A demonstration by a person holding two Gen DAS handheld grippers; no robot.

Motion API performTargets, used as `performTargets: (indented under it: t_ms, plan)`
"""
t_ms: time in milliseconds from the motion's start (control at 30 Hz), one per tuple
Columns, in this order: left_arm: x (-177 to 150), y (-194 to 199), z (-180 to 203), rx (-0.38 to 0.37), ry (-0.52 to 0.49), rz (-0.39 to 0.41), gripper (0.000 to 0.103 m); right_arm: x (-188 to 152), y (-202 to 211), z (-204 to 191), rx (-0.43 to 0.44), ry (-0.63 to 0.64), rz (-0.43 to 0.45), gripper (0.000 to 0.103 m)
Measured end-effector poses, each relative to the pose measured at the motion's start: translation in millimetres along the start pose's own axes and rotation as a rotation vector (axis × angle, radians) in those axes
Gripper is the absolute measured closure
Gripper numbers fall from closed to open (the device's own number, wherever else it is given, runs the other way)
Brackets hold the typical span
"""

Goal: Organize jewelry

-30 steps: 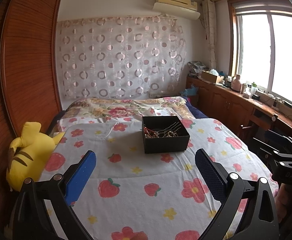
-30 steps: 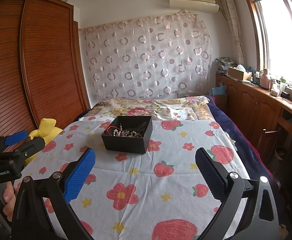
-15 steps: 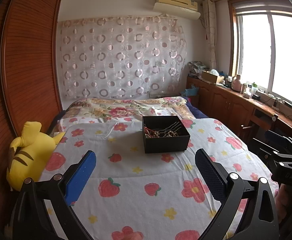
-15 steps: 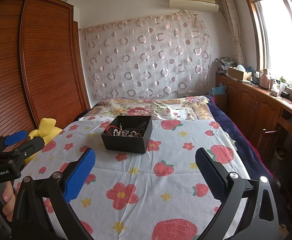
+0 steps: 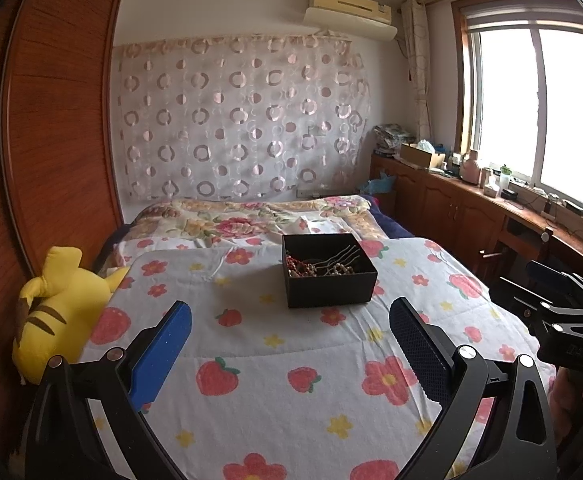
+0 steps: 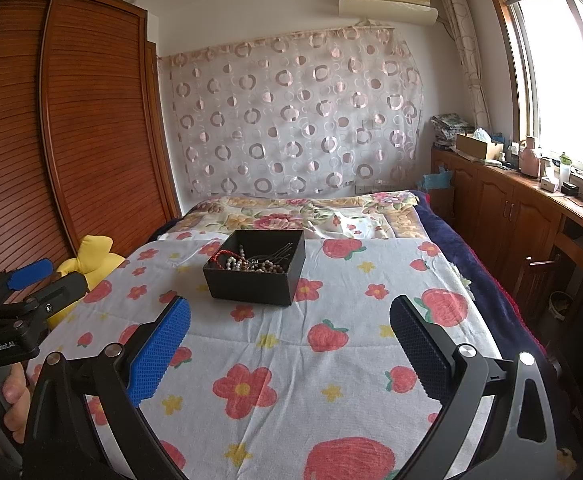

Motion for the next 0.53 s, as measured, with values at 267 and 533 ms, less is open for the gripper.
performTargets:
  t_ms: [267,533]
  plan:
    - [-0.1,1.7,0.7,0.004,-0.001,0.001,0.007,0.8,0.2,-0.1,-0.001,0.001,0.001,0.002]
    - [-1.5,1.1,-1.5,0.005,0.007,-0.006,0.007,0.7,0.6,0.0,-0.001,-0.001,0.001,0.002]
Point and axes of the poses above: each gripper's, at about its wrist camera, not at the fingertips, and y roughly against the way its jaws point, z to its right, x to its top, the point moved 5 cm from there along -y, roughly the way its jaws point, and after that the axes turned 12 degrees about x, right-handed, at the moved point
